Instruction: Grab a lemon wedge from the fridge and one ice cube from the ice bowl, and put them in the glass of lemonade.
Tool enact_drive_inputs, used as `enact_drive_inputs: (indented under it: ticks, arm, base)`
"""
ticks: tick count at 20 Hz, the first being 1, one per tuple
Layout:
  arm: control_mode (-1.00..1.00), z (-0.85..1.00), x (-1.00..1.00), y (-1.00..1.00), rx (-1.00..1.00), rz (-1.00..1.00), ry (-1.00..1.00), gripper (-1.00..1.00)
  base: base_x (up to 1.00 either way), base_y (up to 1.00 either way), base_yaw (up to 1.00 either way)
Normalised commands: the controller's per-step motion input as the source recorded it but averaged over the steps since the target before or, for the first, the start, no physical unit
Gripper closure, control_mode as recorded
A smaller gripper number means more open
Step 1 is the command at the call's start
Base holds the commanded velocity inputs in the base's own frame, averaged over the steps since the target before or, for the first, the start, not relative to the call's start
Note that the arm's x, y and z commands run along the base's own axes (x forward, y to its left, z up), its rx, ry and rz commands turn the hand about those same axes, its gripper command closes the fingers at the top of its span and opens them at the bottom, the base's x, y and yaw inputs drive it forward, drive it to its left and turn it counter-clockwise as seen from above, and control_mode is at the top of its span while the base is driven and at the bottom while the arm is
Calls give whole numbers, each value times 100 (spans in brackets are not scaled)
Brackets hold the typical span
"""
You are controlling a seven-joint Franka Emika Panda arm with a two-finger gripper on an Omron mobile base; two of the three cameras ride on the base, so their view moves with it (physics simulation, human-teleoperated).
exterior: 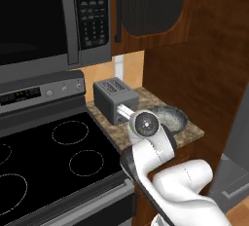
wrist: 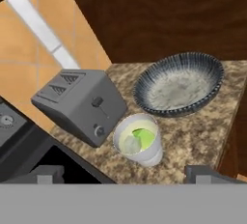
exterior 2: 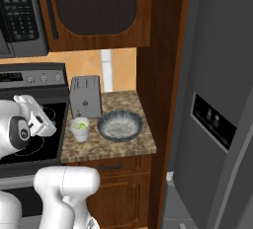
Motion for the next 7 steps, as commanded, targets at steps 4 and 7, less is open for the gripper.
enact_drive_inputs:
  ticks: [4, 7]
  arm:
    - [-100, 0, 0, 0, 0, 0, 0, -100]
    - [-100, 0, 0, 0, 0, 0, 0, -100]
  base:
    - [0, 0, 0]
    - [0, 0, 0]
